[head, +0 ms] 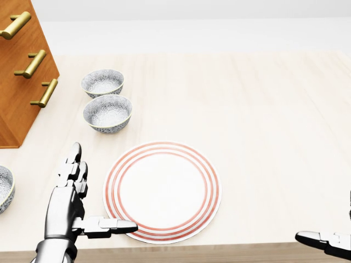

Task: Put the bowl in the middle on the plate.

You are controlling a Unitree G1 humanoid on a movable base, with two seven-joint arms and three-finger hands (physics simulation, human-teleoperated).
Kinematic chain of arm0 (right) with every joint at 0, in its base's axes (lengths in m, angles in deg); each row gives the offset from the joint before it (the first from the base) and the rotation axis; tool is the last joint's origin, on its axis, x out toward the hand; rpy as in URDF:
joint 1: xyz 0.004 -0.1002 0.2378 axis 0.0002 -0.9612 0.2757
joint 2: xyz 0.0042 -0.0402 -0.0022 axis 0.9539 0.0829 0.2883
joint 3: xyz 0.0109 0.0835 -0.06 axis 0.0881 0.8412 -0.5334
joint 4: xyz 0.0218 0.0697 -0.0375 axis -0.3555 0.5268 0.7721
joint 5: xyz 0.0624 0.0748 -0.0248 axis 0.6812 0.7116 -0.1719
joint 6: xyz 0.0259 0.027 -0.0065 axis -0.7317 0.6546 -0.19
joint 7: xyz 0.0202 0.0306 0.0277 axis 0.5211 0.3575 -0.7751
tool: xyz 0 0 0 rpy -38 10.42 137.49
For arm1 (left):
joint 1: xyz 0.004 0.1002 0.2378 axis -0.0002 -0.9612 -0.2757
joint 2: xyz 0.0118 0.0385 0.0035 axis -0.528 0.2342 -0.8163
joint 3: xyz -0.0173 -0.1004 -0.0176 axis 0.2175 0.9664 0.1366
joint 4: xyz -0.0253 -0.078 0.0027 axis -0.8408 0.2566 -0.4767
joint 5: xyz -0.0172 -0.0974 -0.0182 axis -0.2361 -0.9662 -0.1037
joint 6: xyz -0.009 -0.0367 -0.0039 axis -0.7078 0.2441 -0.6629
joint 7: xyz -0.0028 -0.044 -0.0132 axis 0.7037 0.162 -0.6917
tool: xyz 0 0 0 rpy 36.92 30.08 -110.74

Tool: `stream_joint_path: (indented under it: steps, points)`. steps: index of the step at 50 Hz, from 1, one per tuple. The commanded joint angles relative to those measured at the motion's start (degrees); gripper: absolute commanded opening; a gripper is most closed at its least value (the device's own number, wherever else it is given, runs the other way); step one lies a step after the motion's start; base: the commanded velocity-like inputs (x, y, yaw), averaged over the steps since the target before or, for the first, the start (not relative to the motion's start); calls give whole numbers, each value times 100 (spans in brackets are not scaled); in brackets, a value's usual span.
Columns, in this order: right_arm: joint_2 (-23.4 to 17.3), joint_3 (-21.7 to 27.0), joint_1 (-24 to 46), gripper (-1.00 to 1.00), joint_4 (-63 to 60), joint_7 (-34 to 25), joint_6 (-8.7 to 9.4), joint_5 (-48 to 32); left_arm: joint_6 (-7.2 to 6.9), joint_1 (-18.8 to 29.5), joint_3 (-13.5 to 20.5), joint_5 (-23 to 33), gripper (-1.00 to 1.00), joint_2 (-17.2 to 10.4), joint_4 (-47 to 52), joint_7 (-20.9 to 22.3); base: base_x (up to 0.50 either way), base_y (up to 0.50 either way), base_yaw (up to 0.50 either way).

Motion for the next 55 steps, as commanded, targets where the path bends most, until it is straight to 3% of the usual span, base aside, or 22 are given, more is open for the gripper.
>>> stream_joint_path:
  steps: [1,10,13,15,16,18,19,20,22,23,25,29,30,32,34,37,39,45,55]
  points:
    - [-5,-21,5,100,10,20,0,4,0,0,0,0,100,0,-1,0,0,0,0]
    - [-45,-29,51,100,179,53,-43,-18,-50,-20,-13,12,100,5,66,-3,0,0,0]
    - [-95,-3,80,100,261,22,-41,45,132,63,16,4,100,-10,-201,-1,0,0,0]
    - [-90,-27,56,100,284,-14,-107,33,155,68,17,0,100,-11,-233,-1,0,0,0]
    - [-94,-25,65,100,265,-1,-80,41,87,37,5,5,100,-5,-133,-4,0,0,0]
    - [-105,-16,70,100,234,-18,-55,76,145,62,12,4,100,-10,-218,-4,0,0,0]
    - [-105,-6,63,100,221,-45,-63,107,98,37,4,2,100,-5,-148,-3,0,0,0]
    - [-109,5,81,100,323,-97,-136,166,165,62,14,-2,100,-10,-239,-1,0,0,0]
    - [-106,6,47,100,186,-92,-16,177,197,78,16,-3,100,-12,-289,-1,0,0,0]
    - [-107,7,57,100,199,-90,-20,174,30,4,-9,5,100,2,-50,-9,0,0,0]
    - [-108,4,66,100,218,-98,-16,182,-59,-24,-20,10,100,8,65,-11,0,0,0]
    - [-102,-6,47,100,189,-106,0,160,57,27,-2,2,100,-1,-99,-5,0,0,0]
    - [-102,-9,51,100,203,-109,0,150,-40,-7,-15,6,100,5,33,-6,0,0,0]
    - [-110,-33,70,100,296,-115,-68,111,-33,-1,-9,3,100,2,24,-2,0,0,0]
    - [-99,-38,48,100,224,-121,-26,111,-86,-20,-21,14,100,5,99,-2,0,0,0]
    - [-95,-30,35,100,219,-129,-30,111,-81,-47,-27,15,100,7,127,7,0,0,0]
    - [-91,-29,34,100,212,-129,-34,104,3,-19,-13,9,100,1,18,14,0,0,0]
    - [-95,-32,41,100,182,-106,0,69,-71,-45,-20,15,100,6,117,19,0,0,0]
    - [-118,-51,73,100,331,-107,-95,45,45,-16,-7,18,100,-1,-20,28,0,0,0]
